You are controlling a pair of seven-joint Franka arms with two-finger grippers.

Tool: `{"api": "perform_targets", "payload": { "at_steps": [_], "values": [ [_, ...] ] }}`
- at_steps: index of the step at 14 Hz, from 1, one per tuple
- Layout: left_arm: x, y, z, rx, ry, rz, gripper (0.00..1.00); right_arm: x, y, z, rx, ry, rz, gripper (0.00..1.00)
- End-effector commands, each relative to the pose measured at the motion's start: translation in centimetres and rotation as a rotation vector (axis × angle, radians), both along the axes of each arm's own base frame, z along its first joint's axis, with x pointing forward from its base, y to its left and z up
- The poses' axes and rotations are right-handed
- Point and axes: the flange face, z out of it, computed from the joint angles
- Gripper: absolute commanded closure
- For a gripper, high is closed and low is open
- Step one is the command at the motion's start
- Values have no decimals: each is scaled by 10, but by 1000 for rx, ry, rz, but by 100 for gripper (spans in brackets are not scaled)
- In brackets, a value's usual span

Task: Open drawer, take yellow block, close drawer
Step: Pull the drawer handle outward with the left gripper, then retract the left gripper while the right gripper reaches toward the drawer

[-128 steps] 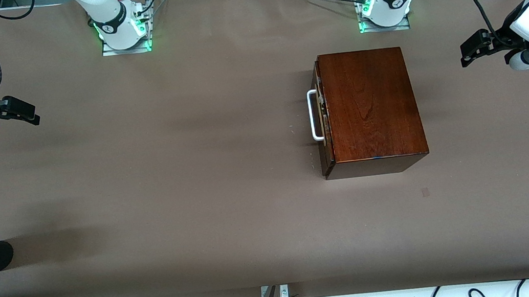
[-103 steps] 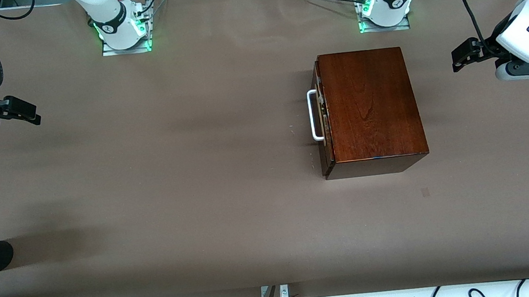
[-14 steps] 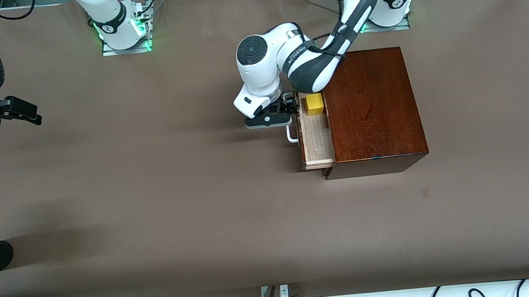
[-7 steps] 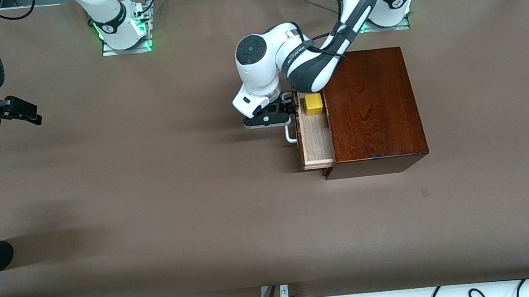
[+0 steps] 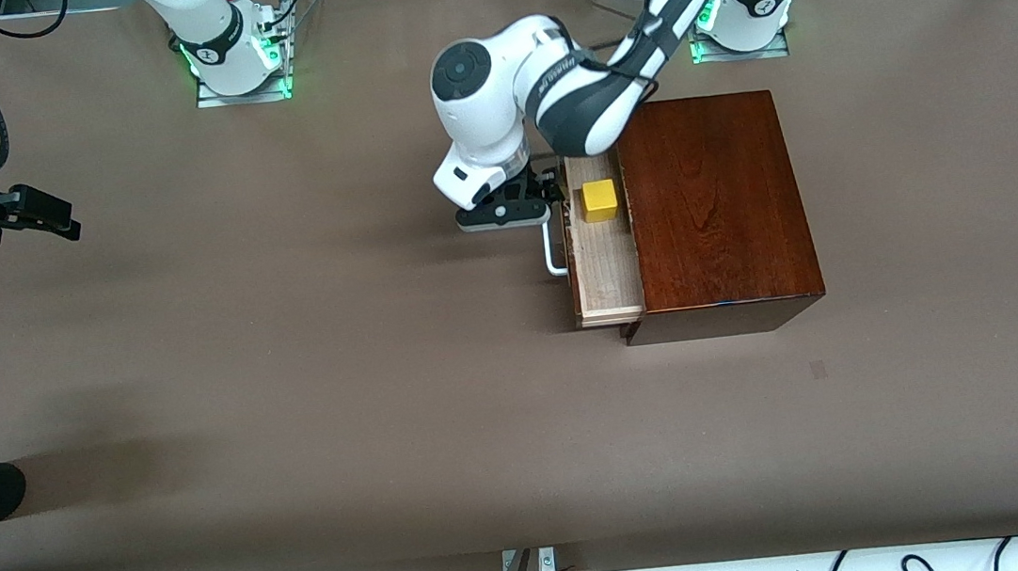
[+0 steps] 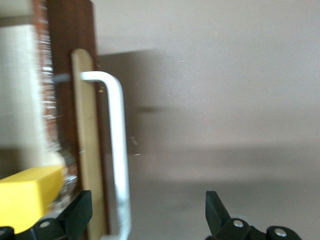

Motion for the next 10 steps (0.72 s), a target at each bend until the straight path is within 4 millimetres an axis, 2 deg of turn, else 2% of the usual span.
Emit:
{"api": "perform_targets", "payload": {
  "at_steps": [1,3,5,7,10],
  "values": [
    [3,15,54,23,-4,9,0,-1,3,3,-1,-3,3,0],
    [10,41,95,72,12,-13,0,-2,4,4,-1,0,6,0],
    [33,84,129,92,25,-2,0,-3,18,5,1,-2,28,0],
    [58,135,157,75,57,-33,0,-3,39,4,18,1,2,0],
    [96,232,191,-5,133,-55,0,-8,91,8,40,2,-167,0]
  ]
}}
